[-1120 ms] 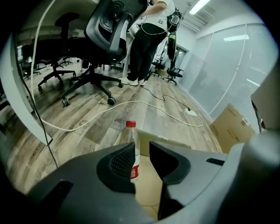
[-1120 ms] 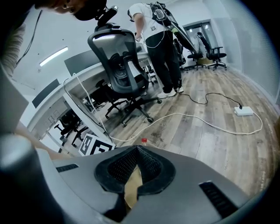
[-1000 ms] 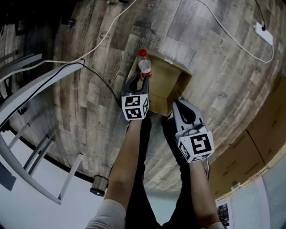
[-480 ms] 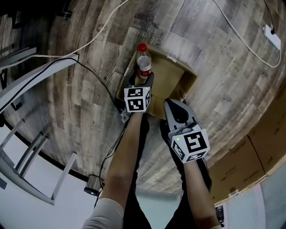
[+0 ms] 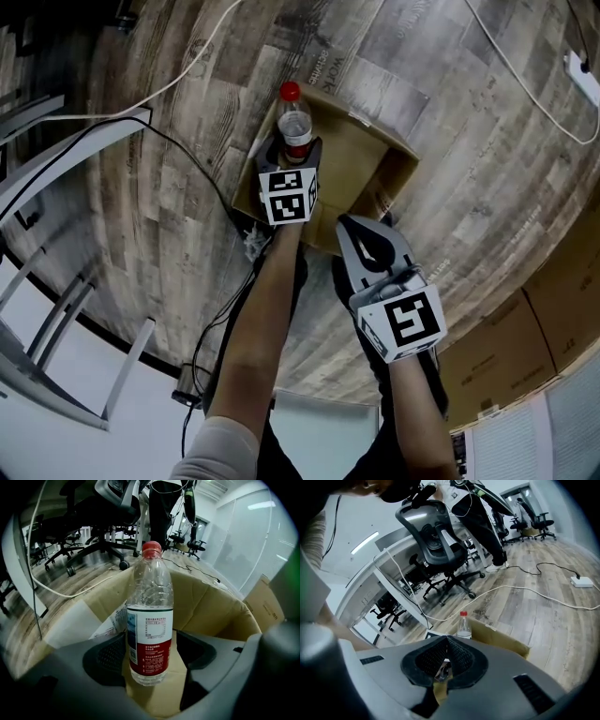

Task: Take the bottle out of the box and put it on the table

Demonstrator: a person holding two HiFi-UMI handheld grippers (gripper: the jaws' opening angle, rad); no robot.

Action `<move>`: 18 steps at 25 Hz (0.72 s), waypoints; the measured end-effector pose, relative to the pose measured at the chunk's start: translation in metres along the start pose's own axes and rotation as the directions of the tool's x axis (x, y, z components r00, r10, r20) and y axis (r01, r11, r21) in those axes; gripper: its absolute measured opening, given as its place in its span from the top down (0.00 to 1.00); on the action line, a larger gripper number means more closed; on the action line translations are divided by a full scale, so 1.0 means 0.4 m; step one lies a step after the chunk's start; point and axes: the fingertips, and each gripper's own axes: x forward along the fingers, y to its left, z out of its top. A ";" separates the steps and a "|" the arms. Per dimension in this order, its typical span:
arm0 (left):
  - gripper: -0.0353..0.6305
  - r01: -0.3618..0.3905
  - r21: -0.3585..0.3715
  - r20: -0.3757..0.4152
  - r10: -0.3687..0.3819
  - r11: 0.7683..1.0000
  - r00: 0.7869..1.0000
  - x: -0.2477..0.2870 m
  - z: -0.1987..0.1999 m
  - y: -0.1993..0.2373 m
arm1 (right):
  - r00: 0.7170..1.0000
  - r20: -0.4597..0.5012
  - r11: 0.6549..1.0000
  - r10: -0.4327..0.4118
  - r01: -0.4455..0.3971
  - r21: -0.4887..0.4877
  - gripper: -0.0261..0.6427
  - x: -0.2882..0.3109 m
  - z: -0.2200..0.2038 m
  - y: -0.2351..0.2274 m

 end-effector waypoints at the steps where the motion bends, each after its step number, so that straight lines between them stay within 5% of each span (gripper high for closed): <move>1: 0.44 -0.005 0.008 0.005 0.005 1.000 1.000 0.010 0.001 -0.001 | 1.000 0.003 1.000 -0.007 0.007 0.001 0.90 -0.005 0.006 -0.013; 8: 0.43 -0.113 -0.015 0.038 0.113 0.993 0.993 0.065 0.005 0.015 | 0.999 0.002 0.999 -0.043 0.043 -0.033 0.90 -0.007 0.020 -0.082; 18: 0.44 -0.087 0.100 0.045 0.082 0.991 0.996 0.090 0.016 0.002 | 0.998 -0.001 0.998 -0.055 0.055 -0.037 0.90 -0.002 0.014 -0.118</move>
